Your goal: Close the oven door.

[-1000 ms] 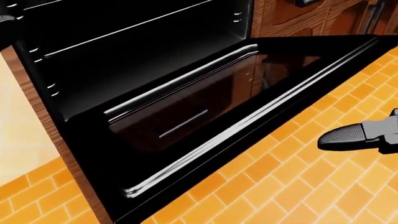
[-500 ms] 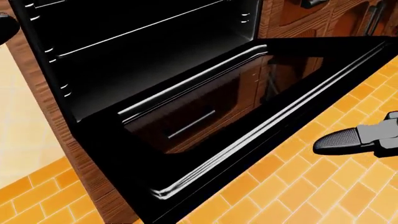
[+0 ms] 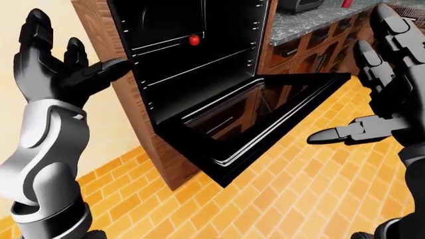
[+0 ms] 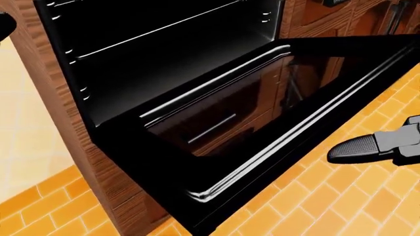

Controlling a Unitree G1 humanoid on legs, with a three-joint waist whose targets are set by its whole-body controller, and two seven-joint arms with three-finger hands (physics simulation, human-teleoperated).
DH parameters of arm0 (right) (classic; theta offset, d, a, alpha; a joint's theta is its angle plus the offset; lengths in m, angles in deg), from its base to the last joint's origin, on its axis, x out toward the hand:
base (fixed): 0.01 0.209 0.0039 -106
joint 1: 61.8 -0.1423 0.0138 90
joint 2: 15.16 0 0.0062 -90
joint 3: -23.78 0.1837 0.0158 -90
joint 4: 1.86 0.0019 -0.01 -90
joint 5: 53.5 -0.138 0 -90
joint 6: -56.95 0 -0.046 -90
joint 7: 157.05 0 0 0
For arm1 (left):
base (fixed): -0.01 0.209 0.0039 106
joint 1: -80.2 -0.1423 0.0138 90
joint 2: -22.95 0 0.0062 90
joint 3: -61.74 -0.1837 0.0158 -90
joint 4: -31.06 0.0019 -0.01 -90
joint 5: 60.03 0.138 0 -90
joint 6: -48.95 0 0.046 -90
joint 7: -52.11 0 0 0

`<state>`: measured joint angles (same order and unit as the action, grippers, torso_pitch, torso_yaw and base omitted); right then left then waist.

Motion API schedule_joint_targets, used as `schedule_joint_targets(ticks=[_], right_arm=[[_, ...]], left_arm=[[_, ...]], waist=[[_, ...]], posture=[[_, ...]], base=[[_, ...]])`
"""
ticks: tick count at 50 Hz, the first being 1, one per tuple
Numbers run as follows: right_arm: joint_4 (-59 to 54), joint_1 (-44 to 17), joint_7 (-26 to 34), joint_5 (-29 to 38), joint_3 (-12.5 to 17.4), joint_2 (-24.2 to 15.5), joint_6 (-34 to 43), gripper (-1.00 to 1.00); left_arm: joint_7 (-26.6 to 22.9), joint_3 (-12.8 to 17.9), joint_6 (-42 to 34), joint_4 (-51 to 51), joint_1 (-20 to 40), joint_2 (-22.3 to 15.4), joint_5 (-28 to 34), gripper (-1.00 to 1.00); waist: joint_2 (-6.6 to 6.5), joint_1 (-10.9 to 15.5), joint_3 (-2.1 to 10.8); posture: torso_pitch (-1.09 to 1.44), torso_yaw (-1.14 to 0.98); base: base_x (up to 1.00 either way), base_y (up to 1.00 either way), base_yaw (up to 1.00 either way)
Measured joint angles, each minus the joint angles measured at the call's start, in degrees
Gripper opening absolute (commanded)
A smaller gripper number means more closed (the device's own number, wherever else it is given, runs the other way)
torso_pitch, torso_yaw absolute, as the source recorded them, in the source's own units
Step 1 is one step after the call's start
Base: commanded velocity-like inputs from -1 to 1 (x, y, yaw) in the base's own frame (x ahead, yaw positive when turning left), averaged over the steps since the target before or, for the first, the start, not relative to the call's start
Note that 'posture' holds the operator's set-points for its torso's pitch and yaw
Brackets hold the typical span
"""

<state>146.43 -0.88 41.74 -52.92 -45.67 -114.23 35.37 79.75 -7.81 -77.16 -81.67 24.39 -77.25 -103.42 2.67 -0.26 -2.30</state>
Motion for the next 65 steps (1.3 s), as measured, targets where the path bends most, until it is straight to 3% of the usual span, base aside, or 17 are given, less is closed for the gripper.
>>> schedule_joint_targets(ticks=[2, 4, 6, 9, 12, 14, 18, 21, 24, 26, 31, 43, 52, 55, 60, 63, 65], right_arm=[[-0.38, 0.53, -0.04, 0.11, 0.46, 0.14, 0.55, 1.00], [-0.79, 0.82, -0.18, 0.27, 0.49, 0.29, 0.91, 1.00], [-0.80, 0.49, -0.26, 0.27, 0.37, 0.20, 0.70, 1.00], [-0.39, 0.41, -0.34, 0.20, 0.37, 0.21, 0.03, 1.00], [-0.58, 0.31, -0.40, 0.16, 0.27, 0.23, -0.30, 1.00], [-0.31, 0.86, -0.20, -0.15, -0.43, 0.82, -0.25, 1.00], [-0.82, 1.13, -0.03, -0.32, -0.84, 0.53, -0.48, 1.00], [-0.42, 0.98, -0.57, 0.22, -0.54, 0.66, -1.79, 1.00], [-0.06, 0.94, -0.85, -0.21, 0.23, 1.84, -2.80, 1.00], [-0.07, 1.59, -1.19, -0.79, 1.08, 2.50, -2.97, 1.00], [0.07, 0.96, -2.61, -2.84, 2.77, 1.99, -1.95, 1.00], [0.34, 0.68, -5.62, -9.53, 4.22, 1.59, -0.68, 1.00], [0.90, 0.41, -7.43, -12.46, 4.52, 0.40, -0.85, 1.00], [0.61, 0.34, -8.06, -12.92, 4.94, 0.05, -0.52, 1.00], [0.39, 0.82, -8.95, -13.52, 4.79, 0.05, -0.29, 1.00], [0.93, 0.53, -9.11, -14.23, 4.71, -0.20, -0.69, 1.00], [1.36, 0.72, -9.17, -14.87, 4.35, 0.30, -0.80, 1.00]], left_arm=[[0.02, -0.83, -0.26, 0.12, -0.41, 0.43, -0.19, 1.00], [-0.18, -1.45, -0.75, 0.61, -0.61, 0.46, -0.47, 1.00], [-0.18, -1.30, -0.94, 0.71, -0.31, 0.31, -0.52, 1.00], [-0.16, -0.74, -0.41, 0.01, 0.10, 0.07, -0.34, 1.00], [-0.15, -0.51, -0.01, -0.38, 0.25, -0.14, -0.25, 1.00], [-0.05, 0.09, 0.14, 0.13, -0.35, -0.16, -0.05, 1.00], [0.44, 0.12, -0.44, 0.80, -0.31, -0.23, 0.22, 1.00], [0.07, -0.06, 0.02, -0.02, 0.14, -0.32, 0.10, 1.00], [-0.15, -0.09, 0.21, 0.20, -0.22, -0.05, 0.30, 1.00], [-0.11, -0.51, -0.21, 0.66, -0.97, 0.40, 0.35, 1.00], [-0.39, -0.71, -0.66, 1.00, -0.38, 0.21, 0.34, 1.00], [-0.33, -0.36, -0.31, 0.91, -0.42, 0.14, 0.62, 1.00], [0.01, -0.10, -0.30, 0.30, 0.26, -0.24, 0.10, 1.00], [0.00, -0.65, -0.44, 0.20, 0.47, -0.14, -0.20, 1.00], [-0.26, -1.02, -0.65, 0.25, 0.20, -0.08, -0.62, 1.00], [-0.11, -0.48, -0.53, 0.28, 0.22, -0.32, -0.48, 1.00], [-0.10, 0.19, -0.12, 0.42, -0.10, -0.58, -0.20, 1.00]], waist=[[-0.50, -0.27, -0.49], [-0.47, -0.11, -0.15], [-1.37, 0.17, -0.15], [-3.63, 0.11, -0.60], [-7.12, -0.05, -0.12], [-6.23, 0.57, -0.87], [-5.00, 0.44, -0.64], [-2.92, 0.60, -1.32], [-0.59, 1.15, -1.14], [-1.45, 0.99, -1.49], [-2.69, 0.60, -0.88], [-3.35, 0.27, 0.02], [-2.52, -0.35, -0.23], [-3.48, -0.61, -0.34], [-3.78, -0.22, -0.33], [-5.92, 0.11, -0.64], [-5.26, 0.99, -1.03]], posture=[[0.00, 0.00], [0.00, 0.00], [0.00, 0.00], [0.00, 0.00], [0.00, 0.00], [0.00, 0.00], [0.00, 0.00], [0.00, 0.00], [0.00, 0.00], [0.00, 0.00], [0.00, 0.00], [0.00, 0.00], [0.00, 0.00], [0.00, 0.00], [0.00, 0.00], [0.00, 0.00], [0.00, 0.00]], base=[[0.02, 0.13, 0.00], [0.03, 0.14, 0.00], [0.02, 0.15, 0.00], [0.03, 0.14, 0.00], [0.03, 0.14, 0.00], [0.03, 0.14, 0.00], [0.01, 0.06, 0.00], [0.00, 0.00, 0.00], [0.00, 0.00, 0.00], [0.00, 0.00, 0.00], [0.00, 0.00, 0.00], [0.00, 0.00, -0.10], [0.00, 0.00, -0.25], [0.00, 0.00, -0.24], [0.00, 0.00, -0.25], [0.00, 0.00, -0.24], [0.00, 0.00, -0.25]])
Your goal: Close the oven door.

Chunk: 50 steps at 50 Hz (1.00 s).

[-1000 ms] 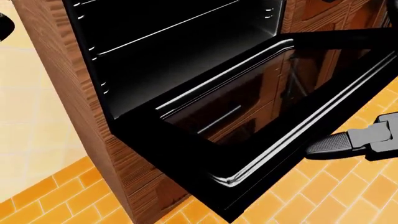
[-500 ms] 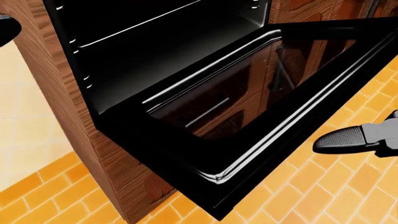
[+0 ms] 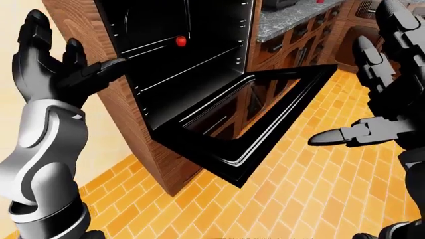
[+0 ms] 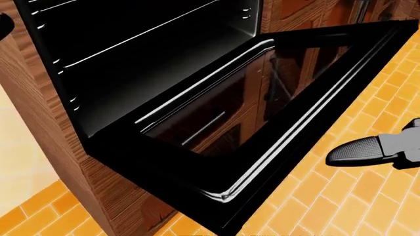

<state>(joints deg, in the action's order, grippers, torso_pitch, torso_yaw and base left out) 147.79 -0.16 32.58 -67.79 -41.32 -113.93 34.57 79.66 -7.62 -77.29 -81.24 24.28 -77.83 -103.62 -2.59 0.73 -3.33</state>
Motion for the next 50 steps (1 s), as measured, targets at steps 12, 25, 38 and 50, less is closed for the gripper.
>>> schedule_joint_targets(ticks=[12, 25, 38, 50], right_arm=[[0.12, -0.35, -1.14, -2.68, 0.15, -0.79, -0.06, 1.00], [-0.22, -0.19, -2.48, -3.71, 0.76, -1.50, 0.21, 1.00], [0.24, -1.06, -2.68, -5.15, 0.42, -1.76, 0.37, 1.00], [-1.04, 1.17, -2.34, -0.50, -2.51, -3.28, -1.31, 1.00]], left_arm=[[0.07, 0.05, 0.15, -0.10, 0.09, 0.00, 0.19, 1.00], [-0.14, -0.47, 0.00, -0.50, 0.44, 0.16, -0.23, 1.00], [0.55, 0.09, -0.19, -0.17, 0.69, -0.33, -0.40, 1.00], [-0.17, -0.56, -0.13, -0.14, 0.22, 0.14, -0.42, 1.00]], waist=[[5.04, -0.13, 1.11], [-0.95, -0.76, 0.32], [4.57, -0.21, 0.93], [1.37, -1.37, -0.44]], posture=[[0.00, 0.00], [0.00, 0.00], [0.00, 0.00], [0.00, 0.00]], base=[[0.00, 0.00, -0.24], [0.00, 0.00, -0.24], [0.00, 0.00, -0.24], [0.00, 0.00, -0.04]])
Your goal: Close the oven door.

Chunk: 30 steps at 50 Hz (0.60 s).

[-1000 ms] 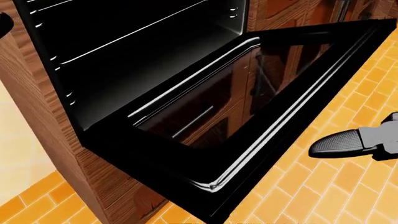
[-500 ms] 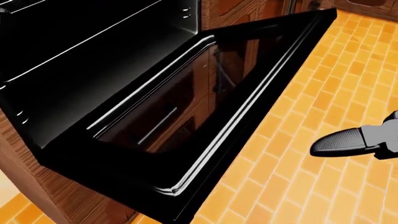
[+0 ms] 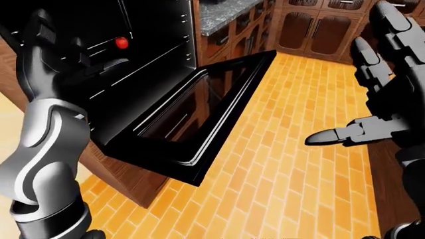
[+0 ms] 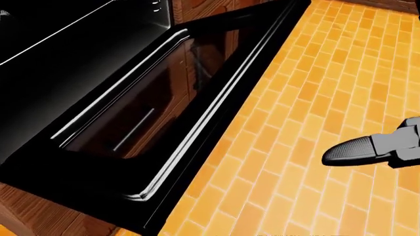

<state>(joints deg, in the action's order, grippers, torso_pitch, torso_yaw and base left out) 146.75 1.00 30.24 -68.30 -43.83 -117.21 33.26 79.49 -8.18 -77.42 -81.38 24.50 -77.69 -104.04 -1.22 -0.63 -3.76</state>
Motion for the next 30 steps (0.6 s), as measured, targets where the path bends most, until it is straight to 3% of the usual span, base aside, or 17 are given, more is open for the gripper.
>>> schedule_joint_targets(ticks=[3, 7, 15, 17, 19, 22, 25, 27, 30], right_arm=[[-0.04, 0.04, 2.04, 2.42, -1.97, -0.51, -0.40, 1.00], [0.19, -0.97, 4.28, 5.89, -1.99, -0.32, -0.73, 1.00], [-0.63, -0.96, 8.53, 13.28, -4.26, -0.22, -0.18, 1.00], [-0.50, -0.80, 9.39, 14.70, -3.79, 0.37, 0.22, 1.00], [-0.47, -1.31, 9.96, 15.78, -3.57, 0.63, 0.36, 1.00], [0.17, -1.98, 10.62, 16.90, -3.54, 0.81, -0.10, 1.00], [0.18, -2.11, 11.29, 17.72, -3.53, 1.08, -0.02, 1.00], [-0.12, -2.60, 11.81, 18.11, -3.86, 1.37, 0.25, 1.00], [0.05, -2.24, 12.99, 17.92, -4.88, 2.00, 0.87, 1.00]], left_arm=[[0.24, 0.34, 0.08, 0.29, -0.10, -0.06, 0.30, 1.00], [0.23, 0.19, 0.00, 0.48, -0.22, 0.02, 0.38, 1.00], [0.25, -0.11, -0.33, 0.81, -0.40, 0.34, 0.32, 1.00], [0.13, -0.66, -0.49, 0.44, -0.38, 0.47, 0.15, 1.00], [-0.08, -0.80, -0.45, 0.14, 0.01, 0.33, -0.01, 1.00], [-0.21, -0.21, 0.10, -0.51, 0.48, 0.05, -0.01, 1.00], [-0.11, -0.15, 0.28, -0.55, 0.67, -0.03, -0.07, 1.00], [-0.01, -0.11, 0.12, -0.15, 0.70, -0.27, -0.16, 1.00], [0.62, 0.67, -0.35, 0.79, -0.27, -0.20, 0.01, 1.00]], waist=[[0.85, 0.25, 0.39], [1.44, 0.56, 0.69], [1.41, 0.46, 1.04], [2.64, 0.42, 1.76], [3.06, 0.48, 2.50], [1.41, 0.31, 1.98], [-1.36, -0.21, 1.17], [-3.31, 0.10, 1.64], [-2.28, 0.77, 0.79]], posture=[[0.00, 0.00], [0.00, 0.00], [0.00, 0.00], [0.00, 0.00], [0.00, 0.00], [0.00, 0.00], [0.00, 0.00], [0.00, 0.00], [0.00, 0.00]], base=[[0.00, 0.00, 0.00], [0.00, 0.00, 0.00], [0.00, 0.18, 0.00], [0.00, 0.46, 0.00], [0.00, 0.47, 0.00], [0.00, 0.46, 0.00], [0.00, 0.46, 0.00], [0.00, 0.46, 0.00], [0.00, 0.46, 0.00]])
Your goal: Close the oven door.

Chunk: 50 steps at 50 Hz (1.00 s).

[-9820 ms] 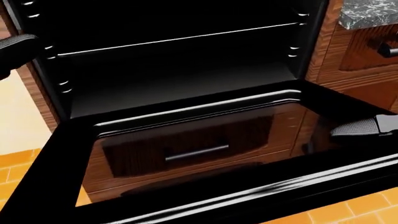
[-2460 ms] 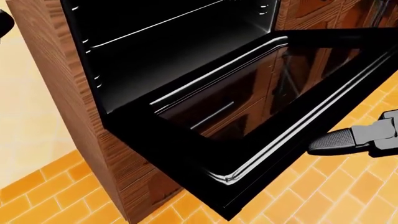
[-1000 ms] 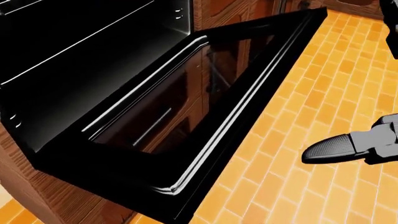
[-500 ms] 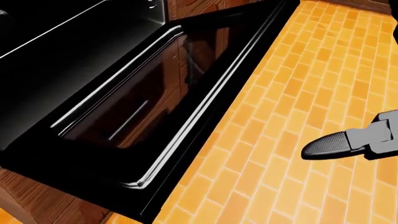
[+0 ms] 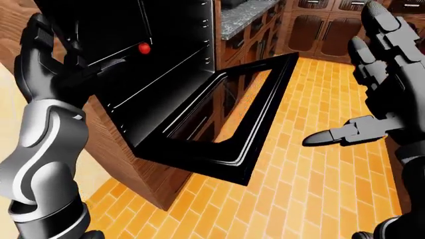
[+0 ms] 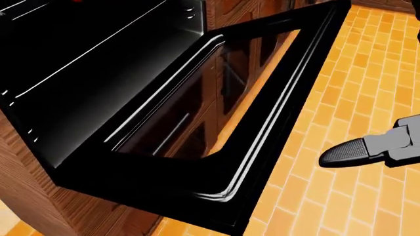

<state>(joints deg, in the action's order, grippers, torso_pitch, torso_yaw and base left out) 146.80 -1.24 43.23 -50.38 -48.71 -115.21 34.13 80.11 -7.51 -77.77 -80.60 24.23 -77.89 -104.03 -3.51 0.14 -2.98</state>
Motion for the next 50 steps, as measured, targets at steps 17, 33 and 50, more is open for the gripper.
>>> schedule_joint_targets(ticks=[17, 33, 50], right_arm=[[0.37, -0.44, 0.74, 2.22, 1.20, 0.50, -0.18, 1.00], [1.24, -1.36, 0.57, 1.27, 1.77, 1.42, 0.24, 1.00], [-3.07, -3.43, -3.48, 2.14, 0.65, -0.36, 4.05, 1.00]], left_arm=[[-0.46, -1.01, -0.17, -0.91, 0.54, 0.17, -0.40, 1.00], [-0.48, -0.26, 0.76, -0.86, 0.75, -0.27, 0.10, 1.00], [2.23, 0.09, 2.02, 3.63, 3.69, -0.56, -0.76, 1.00]], waist=[[4.13, -0.66, 0.68], [2.12, -0.65, -0.12], [3.93, 0.54, -0.34]], posture=[[0.00, 0.00], [0.00, 0.00], [0.00, 0.00]], base=[[0.00, 0.46, 0.00], [0.03, 0.25, 0.00], [0.00, 0.00, 0.00]])
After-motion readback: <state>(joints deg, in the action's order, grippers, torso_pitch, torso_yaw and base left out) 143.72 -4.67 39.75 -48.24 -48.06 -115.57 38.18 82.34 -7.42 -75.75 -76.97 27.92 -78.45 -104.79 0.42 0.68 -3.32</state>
